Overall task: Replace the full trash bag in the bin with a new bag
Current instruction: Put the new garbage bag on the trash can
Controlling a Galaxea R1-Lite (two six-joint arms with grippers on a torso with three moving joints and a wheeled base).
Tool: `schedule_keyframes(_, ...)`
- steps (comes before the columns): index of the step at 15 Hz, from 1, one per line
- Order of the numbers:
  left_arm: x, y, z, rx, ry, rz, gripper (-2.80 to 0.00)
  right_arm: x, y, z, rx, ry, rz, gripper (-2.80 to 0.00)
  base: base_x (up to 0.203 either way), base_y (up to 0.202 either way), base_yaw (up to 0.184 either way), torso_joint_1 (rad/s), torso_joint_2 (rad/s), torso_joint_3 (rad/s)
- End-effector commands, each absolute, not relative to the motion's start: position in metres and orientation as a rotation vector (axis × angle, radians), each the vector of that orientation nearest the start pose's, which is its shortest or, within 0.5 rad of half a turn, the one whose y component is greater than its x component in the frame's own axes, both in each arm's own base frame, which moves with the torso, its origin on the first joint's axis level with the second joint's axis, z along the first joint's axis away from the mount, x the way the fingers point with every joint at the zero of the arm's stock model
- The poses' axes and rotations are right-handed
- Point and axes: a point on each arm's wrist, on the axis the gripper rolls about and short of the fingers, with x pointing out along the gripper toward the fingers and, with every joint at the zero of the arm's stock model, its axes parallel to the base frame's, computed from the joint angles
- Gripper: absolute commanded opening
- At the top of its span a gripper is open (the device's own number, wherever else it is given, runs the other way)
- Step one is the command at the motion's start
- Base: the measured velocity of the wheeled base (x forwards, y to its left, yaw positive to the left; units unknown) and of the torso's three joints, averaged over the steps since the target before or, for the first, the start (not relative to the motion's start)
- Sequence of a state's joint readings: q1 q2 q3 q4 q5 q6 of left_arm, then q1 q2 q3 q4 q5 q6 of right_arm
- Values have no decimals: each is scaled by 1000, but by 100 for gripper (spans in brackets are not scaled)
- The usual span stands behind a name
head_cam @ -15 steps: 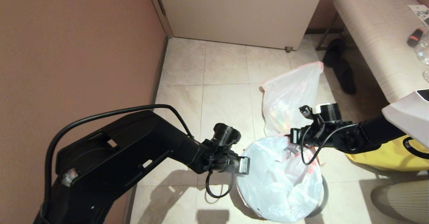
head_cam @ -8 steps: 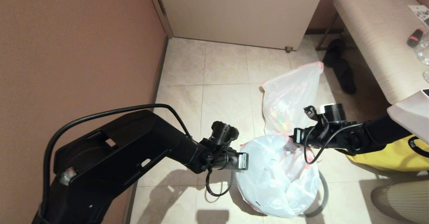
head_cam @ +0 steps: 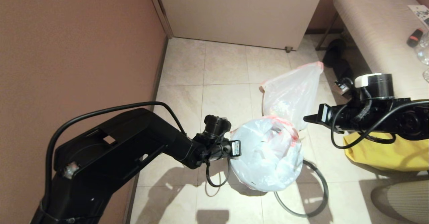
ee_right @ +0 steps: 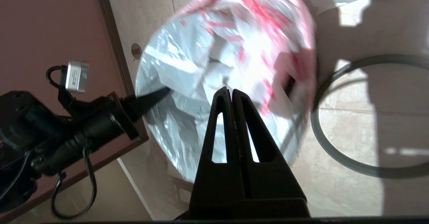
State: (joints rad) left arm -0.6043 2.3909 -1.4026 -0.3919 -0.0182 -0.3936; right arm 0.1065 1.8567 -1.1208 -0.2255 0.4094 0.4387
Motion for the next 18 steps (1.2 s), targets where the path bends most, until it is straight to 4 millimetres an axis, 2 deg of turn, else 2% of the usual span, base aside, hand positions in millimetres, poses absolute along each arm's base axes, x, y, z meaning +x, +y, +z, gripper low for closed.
schedule_keyframes(1, 391, -253, 47, -220, 661, -446, -280, 326, 36, 204, 501, 549, 380, -280, 0, 0, 0, 0, 0, 0)
schedule_keyframes(3, 405, -243, 56, -250, 611, -374, -280, 312, 25, 212, 513, 557, 345, -280, 0, 0, 0, 0, 0, 0)
schedule_keyframes(6, 418, -228, 59, -258, 579, -318, -280, 289, 23, 222, 511, 570, 336, -280, 0, 0, 0, 0, 0, 0)
schedule_keyframes(12, 439, -204, 50, -274, 562, -247, -280, 262, 21, 208, 509, 654, 284, -280, 0, 0, 0, 0, 0, 0)
schedule_keyframes(13, 440, -204, 49, -270, 562, -241, 0, 258, 21, 205, 510, 663, 278, -280, 0, 0, 0, 0, 0, 0)
schedule_keyframes(15, 439, -204, 53, -272, 556, -239, 0, 255, 21, 202, 510, 676, 276, -280, 0, 0, 0, 0, 0, 0)
schedule_keyframes(18, 430, -201, 73, -283, 515, -249, 0, 254, 21, 202, 510, 674, 277, -280, 0, 0, 0, 0, 0, 0)
